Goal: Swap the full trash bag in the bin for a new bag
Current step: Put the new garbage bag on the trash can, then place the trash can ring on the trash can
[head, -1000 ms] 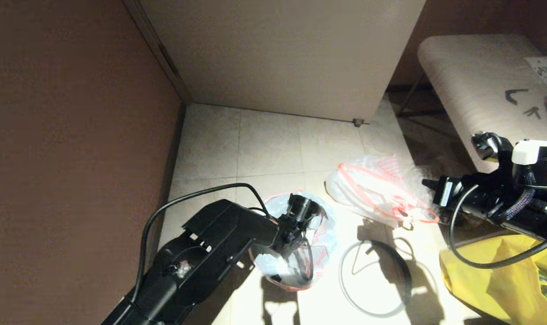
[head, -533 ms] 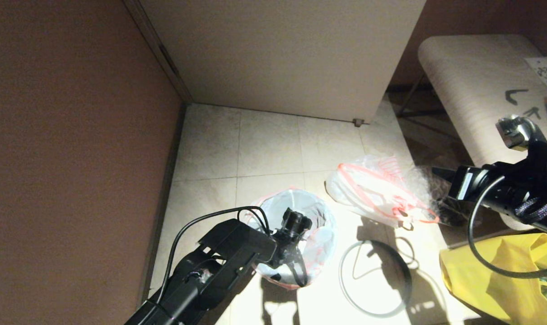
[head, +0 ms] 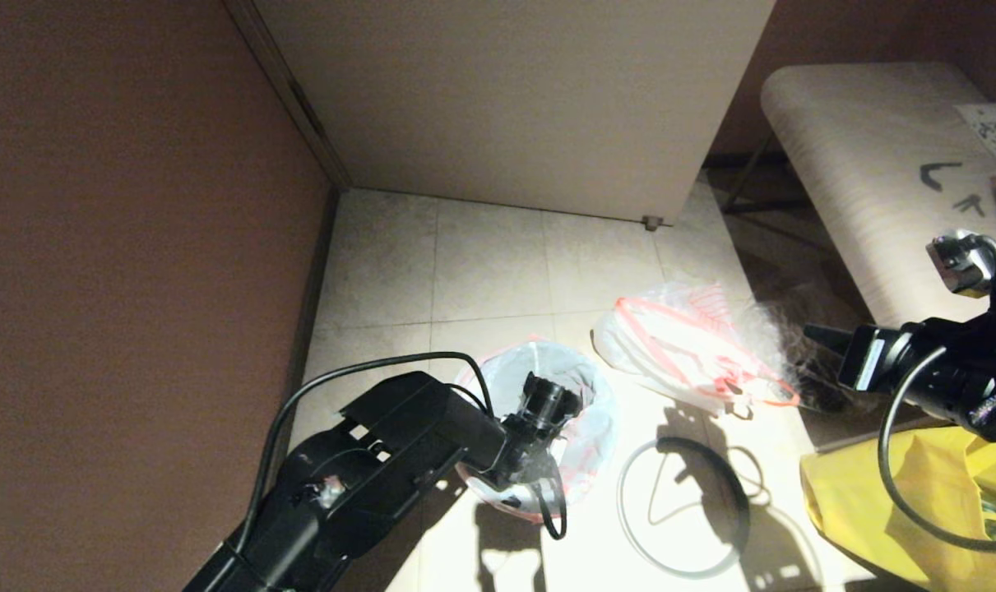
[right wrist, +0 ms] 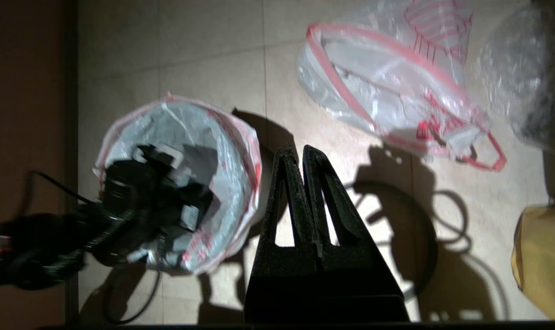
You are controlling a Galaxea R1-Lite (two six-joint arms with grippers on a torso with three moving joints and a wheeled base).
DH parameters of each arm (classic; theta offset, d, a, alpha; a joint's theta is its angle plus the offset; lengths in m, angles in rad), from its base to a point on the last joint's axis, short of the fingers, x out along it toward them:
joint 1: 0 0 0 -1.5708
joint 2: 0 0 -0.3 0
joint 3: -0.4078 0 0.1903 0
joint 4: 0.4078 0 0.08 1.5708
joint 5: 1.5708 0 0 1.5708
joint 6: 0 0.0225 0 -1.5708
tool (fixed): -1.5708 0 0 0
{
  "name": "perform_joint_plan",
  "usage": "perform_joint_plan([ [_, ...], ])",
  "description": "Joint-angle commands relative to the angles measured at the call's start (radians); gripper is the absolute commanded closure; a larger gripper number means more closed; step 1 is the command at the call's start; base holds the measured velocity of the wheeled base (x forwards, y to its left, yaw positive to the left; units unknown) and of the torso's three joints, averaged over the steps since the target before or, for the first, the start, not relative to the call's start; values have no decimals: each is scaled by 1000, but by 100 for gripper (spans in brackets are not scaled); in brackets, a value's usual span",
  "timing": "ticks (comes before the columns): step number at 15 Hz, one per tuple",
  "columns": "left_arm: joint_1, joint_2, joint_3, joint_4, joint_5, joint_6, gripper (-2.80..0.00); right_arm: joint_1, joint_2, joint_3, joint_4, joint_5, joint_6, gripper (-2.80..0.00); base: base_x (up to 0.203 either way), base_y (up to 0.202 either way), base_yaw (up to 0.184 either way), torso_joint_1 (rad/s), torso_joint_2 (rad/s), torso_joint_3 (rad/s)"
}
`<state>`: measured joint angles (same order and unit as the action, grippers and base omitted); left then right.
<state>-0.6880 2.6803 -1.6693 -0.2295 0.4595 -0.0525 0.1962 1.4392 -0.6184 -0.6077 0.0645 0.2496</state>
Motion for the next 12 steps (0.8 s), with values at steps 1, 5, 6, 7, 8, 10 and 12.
perform_joint_plan([
  [1,-20,-167,129,-14,15,-19,0,-4,-3,51,-4,-2,1,0,0,0,0,0,0,0],
  [5,-20,-402,404,-131,76,-90,0,-41,31,168,2,-97,0,0,0,0,0,0,0,0],
  [6,-17,-470,459,-146,80,-115,0,-46,59,186,16,-117,-5,0,0,0,0,0,0,0],
  [7,-11,-539,509,-156,82,-137,0,-49,95,208,30,-127,-19,0,0,0,0,0,0,0],
  [8,1,-598,545,-162,83,-150,0,-51,142,233,31,-129,-37,0,0,0,0,0,0,0],
  [10,27,-678,560,-169,85,-141,0,-55,269,257,2,-127,-78,0,0,0,0,0,0,0],
  [12,44,-744,504,-159,60,-108,0,-83,473,245,-81,-123,-135,0,0,0,0,0,0,0],
])
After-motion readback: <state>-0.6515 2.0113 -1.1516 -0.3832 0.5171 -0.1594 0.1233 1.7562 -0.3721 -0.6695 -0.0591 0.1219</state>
